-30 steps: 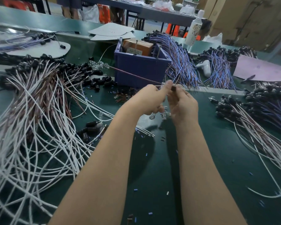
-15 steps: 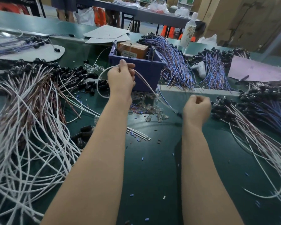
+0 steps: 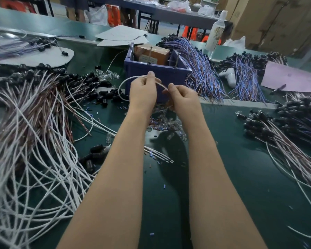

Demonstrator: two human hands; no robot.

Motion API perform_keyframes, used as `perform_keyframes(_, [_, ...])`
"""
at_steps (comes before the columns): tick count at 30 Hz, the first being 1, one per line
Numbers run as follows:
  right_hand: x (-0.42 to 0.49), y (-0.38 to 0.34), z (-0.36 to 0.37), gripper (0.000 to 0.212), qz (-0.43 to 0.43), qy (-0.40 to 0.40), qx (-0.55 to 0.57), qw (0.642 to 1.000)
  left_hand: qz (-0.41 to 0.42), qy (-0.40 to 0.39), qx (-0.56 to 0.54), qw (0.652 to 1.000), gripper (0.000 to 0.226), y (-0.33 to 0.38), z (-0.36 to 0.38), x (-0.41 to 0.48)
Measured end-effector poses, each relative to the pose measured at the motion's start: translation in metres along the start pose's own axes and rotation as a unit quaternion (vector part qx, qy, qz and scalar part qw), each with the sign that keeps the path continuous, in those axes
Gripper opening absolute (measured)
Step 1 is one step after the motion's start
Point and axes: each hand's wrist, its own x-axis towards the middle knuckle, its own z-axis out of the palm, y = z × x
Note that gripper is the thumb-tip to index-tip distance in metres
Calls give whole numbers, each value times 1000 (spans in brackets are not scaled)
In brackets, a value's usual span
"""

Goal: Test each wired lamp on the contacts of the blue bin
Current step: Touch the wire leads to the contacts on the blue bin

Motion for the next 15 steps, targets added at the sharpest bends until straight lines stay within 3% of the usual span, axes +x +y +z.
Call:
perform_keyframes(2, [3, 2, 1, 28, 10, 21, 22, 999, 1, 46, 24, 999, 17, 1, -2, 2])
perform_keyframes(4, [4, 4, 0, 27, 24, 44, 28, 998, -39, 66, -70, 995, 8, 7, -4, 4])
perform_keyframes(7, [8, 9, -6, 27, 50, 102, 27, 993, -100, 108, -236, 961, 12, 19, -16, 8])
perform_keyframes(9, [10, 12, -8, 26, 70, 140, 25, 987, -106, 134, -283, 944, 23, 23, -24, 12])
perform_keyframes(12, [12, 14, -8, 24, 71, 165, 15, 984, -60, 155, -236, 957, 35, 22, -28, 13])
perform_keyframes(15, [12, 16, -7, 22, 63, 199, -21, 978, -36, 157, -166, 973, 33, 16, -25, 12])
